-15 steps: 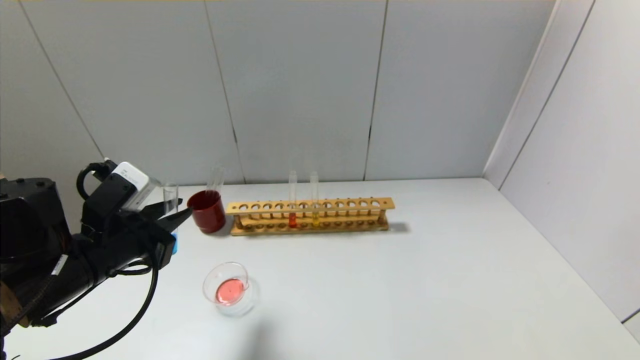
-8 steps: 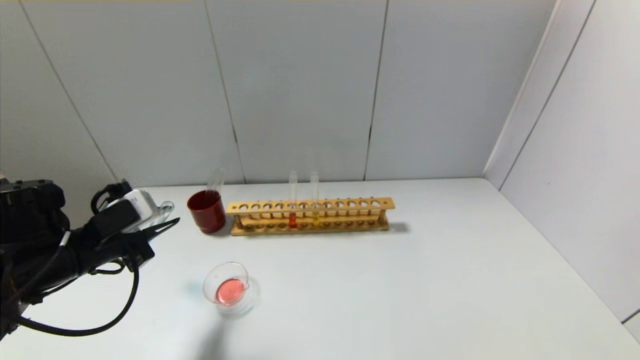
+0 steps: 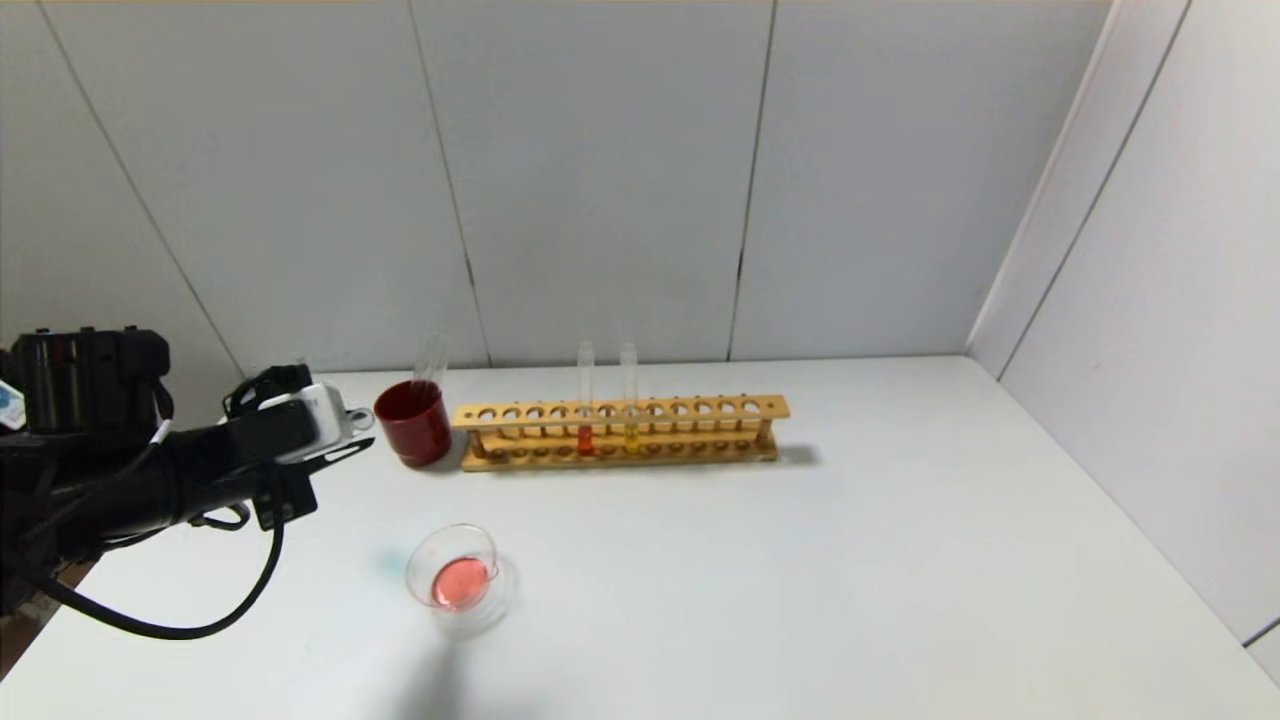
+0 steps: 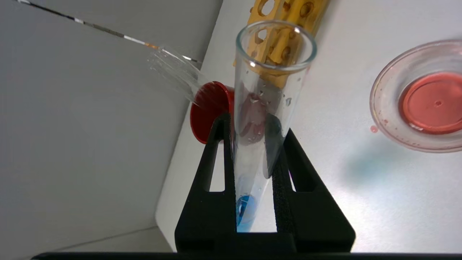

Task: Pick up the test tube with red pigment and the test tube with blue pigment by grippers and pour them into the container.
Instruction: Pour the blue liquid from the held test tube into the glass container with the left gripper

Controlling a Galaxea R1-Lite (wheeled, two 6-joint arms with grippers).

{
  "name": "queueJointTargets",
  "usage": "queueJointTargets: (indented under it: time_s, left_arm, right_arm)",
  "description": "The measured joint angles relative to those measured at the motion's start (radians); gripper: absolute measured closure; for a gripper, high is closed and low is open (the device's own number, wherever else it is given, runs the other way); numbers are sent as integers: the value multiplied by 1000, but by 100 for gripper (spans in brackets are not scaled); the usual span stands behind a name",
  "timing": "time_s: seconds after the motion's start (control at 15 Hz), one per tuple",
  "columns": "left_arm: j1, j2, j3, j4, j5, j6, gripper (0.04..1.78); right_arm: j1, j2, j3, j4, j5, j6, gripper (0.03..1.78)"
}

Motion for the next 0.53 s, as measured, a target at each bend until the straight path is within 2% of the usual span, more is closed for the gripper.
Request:
queueJointTargets:
  time_s: [0.27, 0.53]
  left_arm:
    - [0, 2, 9, 1, 20, 127, 149]
    - [-1, 0, 89, -3, 20, 258, 149]
  right_arm:
    - [0, 0, 0, 0, 0, 0, 6]
    - [0, 0, 0, 0, 0, 0, 6]
